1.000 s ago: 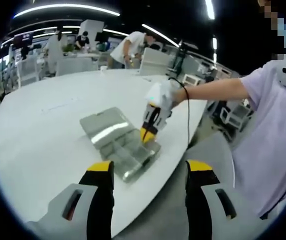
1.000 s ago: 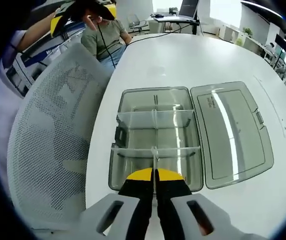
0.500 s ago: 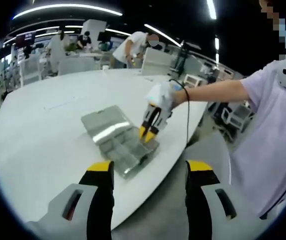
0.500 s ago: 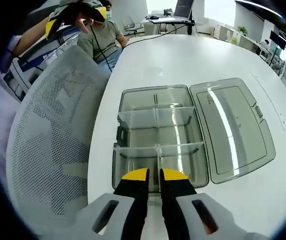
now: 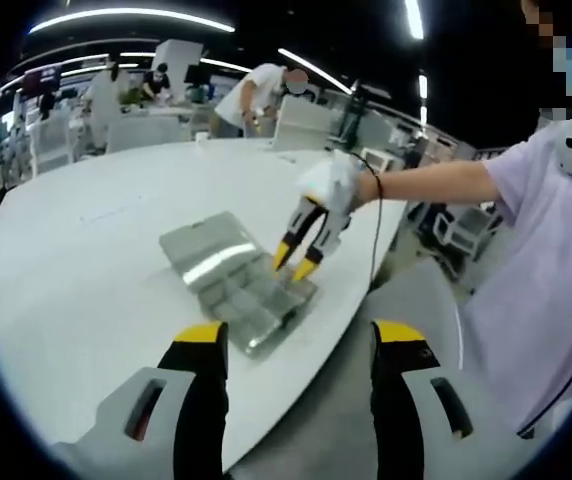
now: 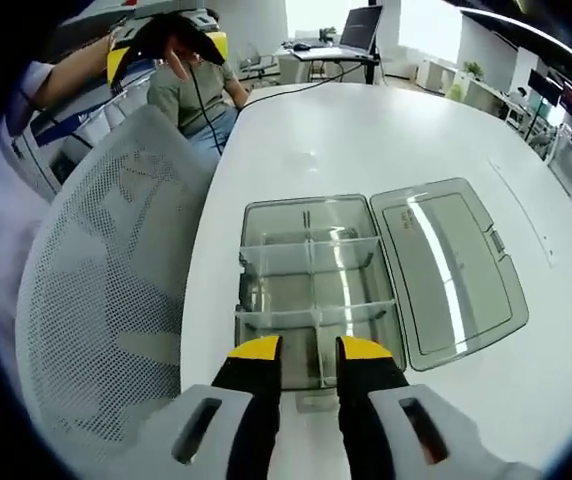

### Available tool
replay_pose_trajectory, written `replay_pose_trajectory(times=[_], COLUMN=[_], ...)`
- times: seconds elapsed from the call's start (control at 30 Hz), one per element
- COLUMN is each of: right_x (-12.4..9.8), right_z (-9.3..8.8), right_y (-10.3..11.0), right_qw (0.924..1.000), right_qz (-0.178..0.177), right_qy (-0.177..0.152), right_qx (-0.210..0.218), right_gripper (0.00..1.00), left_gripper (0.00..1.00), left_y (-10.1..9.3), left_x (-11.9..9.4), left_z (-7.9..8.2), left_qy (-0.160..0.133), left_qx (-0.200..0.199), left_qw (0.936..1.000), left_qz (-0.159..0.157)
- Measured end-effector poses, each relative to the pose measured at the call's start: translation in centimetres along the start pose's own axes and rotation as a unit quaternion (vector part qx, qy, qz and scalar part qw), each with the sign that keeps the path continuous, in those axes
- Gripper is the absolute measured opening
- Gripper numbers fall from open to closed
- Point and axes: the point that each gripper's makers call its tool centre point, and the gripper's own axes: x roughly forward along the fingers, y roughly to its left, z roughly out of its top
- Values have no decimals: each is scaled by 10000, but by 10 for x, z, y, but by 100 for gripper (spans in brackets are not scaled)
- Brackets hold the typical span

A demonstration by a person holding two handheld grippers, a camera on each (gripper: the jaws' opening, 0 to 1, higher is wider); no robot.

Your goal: Insert the divider into the dual guide fixture by aligning both edges with the guide slots and pushing it downward to the bottom, including one-sided entry, uneven engagement, binding, and posture correction.

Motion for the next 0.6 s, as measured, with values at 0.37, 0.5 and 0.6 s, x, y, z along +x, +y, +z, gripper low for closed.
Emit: replay_pose_trajectory(times=[0.37,0.5,0.6], right_x=[-28,-39,-48], right_z=[12,19,25], right_y=[2,5,8], right_qw=[9980,9953,9928], right_qz=[-409,-581,-758], right_qy=[-401,-636,-777], right_qx=[268,441,515], right_gripper=[27,31,34], left_gripper=[55,56,56], left_y=[19,28,33], left_x=[-8,-13,-18], left_z=[-3,-9,-14], left_qy=[18,41,83], left_qx=[57,35,39], left_qw=[9999,9999,9999], left_qz=[-122,-114,-118])
